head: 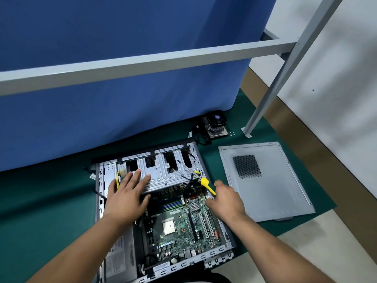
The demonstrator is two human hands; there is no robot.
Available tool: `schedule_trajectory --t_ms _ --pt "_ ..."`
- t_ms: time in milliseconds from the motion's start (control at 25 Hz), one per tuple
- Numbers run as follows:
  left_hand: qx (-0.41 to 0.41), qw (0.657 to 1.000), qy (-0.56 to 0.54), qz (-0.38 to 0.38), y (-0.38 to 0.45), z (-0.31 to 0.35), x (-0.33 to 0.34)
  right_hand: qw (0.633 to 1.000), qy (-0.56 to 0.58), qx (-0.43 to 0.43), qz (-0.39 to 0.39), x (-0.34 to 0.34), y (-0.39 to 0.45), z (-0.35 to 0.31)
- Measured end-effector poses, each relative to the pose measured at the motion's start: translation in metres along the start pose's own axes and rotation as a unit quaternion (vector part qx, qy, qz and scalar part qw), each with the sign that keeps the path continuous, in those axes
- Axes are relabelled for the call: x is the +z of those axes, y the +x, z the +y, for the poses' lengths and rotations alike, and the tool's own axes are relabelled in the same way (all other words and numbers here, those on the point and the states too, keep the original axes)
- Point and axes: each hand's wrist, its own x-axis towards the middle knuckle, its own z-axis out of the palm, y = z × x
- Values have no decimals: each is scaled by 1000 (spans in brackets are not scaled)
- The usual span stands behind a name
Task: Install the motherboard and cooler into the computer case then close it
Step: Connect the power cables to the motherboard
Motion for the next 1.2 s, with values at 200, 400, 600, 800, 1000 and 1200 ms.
schedule_trajectory --t_ms 200,400,600,800,1000,1200 --pt "15 997 16 69 2 9 -1 997 64 0 -34 -5 7 11" --pt "50 997 -66 -10 24 28 -3 941 293 151 -82 -5 22 48" --pt "32 991 -84 -97 32 35 -2 957 171 194 -132 24 47 63" --pt "43 988 -89 -117 34 33 -4 973 72 182 -121 44 61 65" --pt "38 988 -88 -118 34 32 -4 975 36 184 -118 54 59 65" --pt "46 988 -95 -112 34 33 -1 986 112 111 -57 25 44 59"
